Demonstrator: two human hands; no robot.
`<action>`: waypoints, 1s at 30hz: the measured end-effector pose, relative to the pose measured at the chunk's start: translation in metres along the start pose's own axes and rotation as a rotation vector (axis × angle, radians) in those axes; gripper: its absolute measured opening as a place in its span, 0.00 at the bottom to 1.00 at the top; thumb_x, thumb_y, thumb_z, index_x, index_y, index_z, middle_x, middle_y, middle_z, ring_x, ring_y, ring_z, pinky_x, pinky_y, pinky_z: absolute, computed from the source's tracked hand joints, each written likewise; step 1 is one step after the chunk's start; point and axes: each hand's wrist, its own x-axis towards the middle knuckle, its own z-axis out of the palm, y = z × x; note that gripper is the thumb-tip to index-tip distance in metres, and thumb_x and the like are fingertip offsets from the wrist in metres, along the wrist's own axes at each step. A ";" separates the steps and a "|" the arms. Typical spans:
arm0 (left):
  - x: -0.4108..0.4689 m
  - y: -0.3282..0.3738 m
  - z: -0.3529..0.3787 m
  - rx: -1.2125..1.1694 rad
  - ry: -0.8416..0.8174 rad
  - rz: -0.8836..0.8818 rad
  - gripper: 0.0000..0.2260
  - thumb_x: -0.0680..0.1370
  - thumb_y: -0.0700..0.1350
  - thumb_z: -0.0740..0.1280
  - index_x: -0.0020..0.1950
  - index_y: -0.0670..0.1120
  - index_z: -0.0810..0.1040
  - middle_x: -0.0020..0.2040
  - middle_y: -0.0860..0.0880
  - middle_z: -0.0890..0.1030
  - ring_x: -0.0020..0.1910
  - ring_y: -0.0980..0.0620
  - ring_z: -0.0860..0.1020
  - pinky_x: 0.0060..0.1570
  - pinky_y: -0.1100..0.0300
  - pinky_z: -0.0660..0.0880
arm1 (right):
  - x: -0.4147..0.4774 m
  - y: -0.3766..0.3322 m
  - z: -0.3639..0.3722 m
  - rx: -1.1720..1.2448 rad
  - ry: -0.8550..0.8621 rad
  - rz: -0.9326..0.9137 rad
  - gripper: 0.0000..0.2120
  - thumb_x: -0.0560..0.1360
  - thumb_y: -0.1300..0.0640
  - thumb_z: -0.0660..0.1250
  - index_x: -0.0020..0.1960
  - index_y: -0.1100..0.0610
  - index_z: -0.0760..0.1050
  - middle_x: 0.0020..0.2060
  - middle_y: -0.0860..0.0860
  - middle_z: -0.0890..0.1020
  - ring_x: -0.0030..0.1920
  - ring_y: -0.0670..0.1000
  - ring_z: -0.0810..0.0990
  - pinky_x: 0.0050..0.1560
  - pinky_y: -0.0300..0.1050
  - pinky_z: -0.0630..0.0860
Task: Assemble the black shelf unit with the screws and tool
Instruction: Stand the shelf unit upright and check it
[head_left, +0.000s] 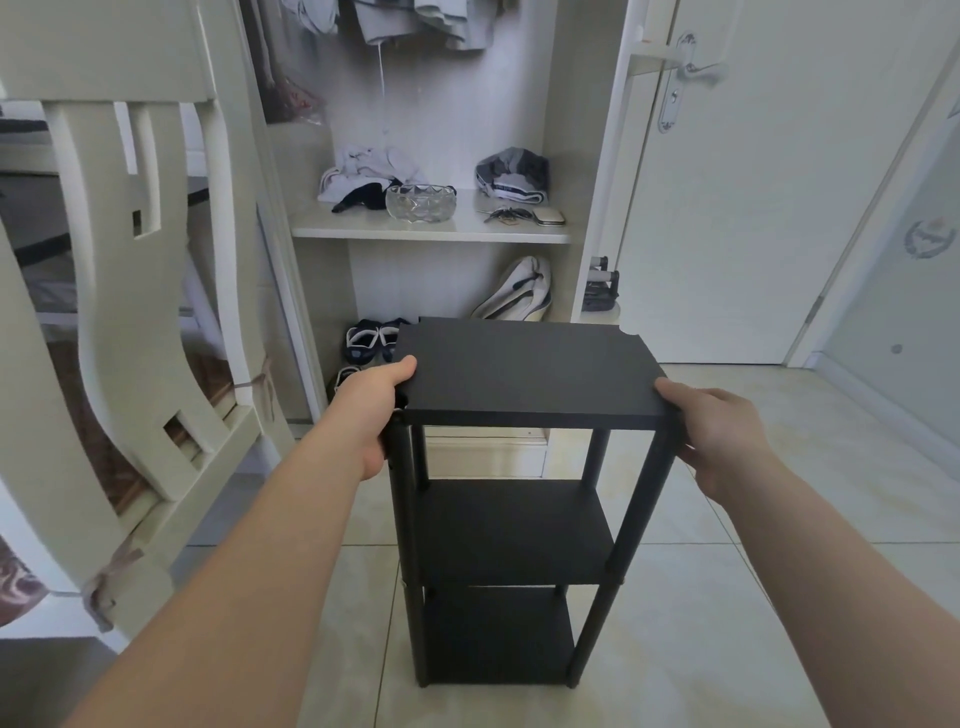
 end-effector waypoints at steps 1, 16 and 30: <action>0.000 0.000 0.000 -0.010 -0.005 -0.006 0.12 0.79 0.52 0.69 0.58 0.47 0.80 0.43 0.50 0.86 0.38 0.51 0.85 0.32 0.59 0.77 | -0.001 0.000 0.000 0.005 0.002 0.000 0.11 0.76 0.52 0.74 0.46 0.58 0.76 0.45 0.55 0.80 0.44 0.55 0.78 0.55 0.53 0.79; -0.003 0.001 -0.002 -0.033 -0.108 -0.059 0.13 0.79 0.51 0.69 0.60 0.47 0.80 0.42 0.49 0.87 0.37 0.49 0.86 0.38 0.54 0.79 | -0.003 0.003 0.002 0.103 0.050 -0.008 0.11 0.75 0.52 0.73 0.44 0.57 0.74 0.40 0.54 0.74 0.43 0.55 0.69 0.46 0.52 0.68; -0.007 -0.002 -0.003 -0.098 -0.178 -0.070 0.12 0.79 0.46 0.67 0.61 0.45 0.80 0.43 0.49 0.87 0.35 0.50 0.85 0.27 0.61 0.77 | -0.002 0.009 0.001 0.164 0.051 -0.021 0.13 0.76 0.51 0.74 0.49 0.59 0.76 0.38 0.52 0.76 0.39 0.53 0.71 0.44 0.51 0.70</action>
